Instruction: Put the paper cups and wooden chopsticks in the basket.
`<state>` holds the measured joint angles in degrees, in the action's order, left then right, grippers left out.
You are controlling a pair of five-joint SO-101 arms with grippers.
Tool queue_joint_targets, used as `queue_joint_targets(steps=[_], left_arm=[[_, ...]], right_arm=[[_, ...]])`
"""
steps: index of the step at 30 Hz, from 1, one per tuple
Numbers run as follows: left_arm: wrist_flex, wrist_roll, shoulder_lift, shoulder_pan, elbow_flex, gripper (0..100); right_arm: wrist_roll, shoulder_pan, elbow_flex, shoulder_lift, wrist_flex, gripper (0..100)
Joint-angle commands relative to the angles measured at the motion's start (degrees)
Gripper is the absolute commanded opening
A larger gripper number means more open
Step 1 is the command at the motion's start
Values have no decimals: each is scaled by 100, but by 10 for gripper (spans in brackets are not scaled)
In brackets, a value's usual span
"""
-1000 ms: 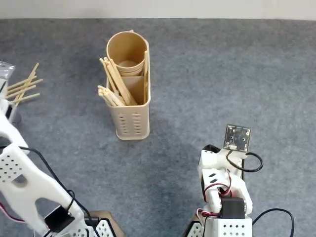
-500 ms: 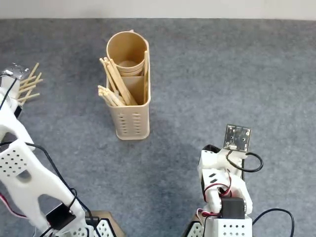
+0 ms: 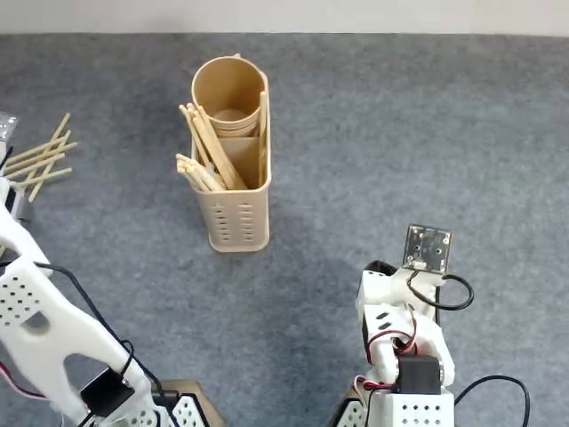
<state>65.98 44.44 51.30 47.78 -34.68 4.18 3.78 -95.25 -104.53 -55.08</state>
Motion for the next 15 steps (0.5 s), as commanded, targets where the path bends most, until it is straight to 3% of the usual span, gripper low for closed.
queue_joint_targets(steps=[1, 6, 9, 15], left_arm=[[-220, -18, 435, -31, -13, 195], [-229, 220, 954, -40, -22, 139], [-176, 563, 1112, -110, -13, 138], [149, 571, 1147, -198, -13, 137]], right_arm=[[-53, -57, -919, -4, 13, 5], [-53, -57, -919, -4, 13, 5], [-53, -57, -919, -4, 13, 5], [-53, -57, -919, -4, 13, 5]])
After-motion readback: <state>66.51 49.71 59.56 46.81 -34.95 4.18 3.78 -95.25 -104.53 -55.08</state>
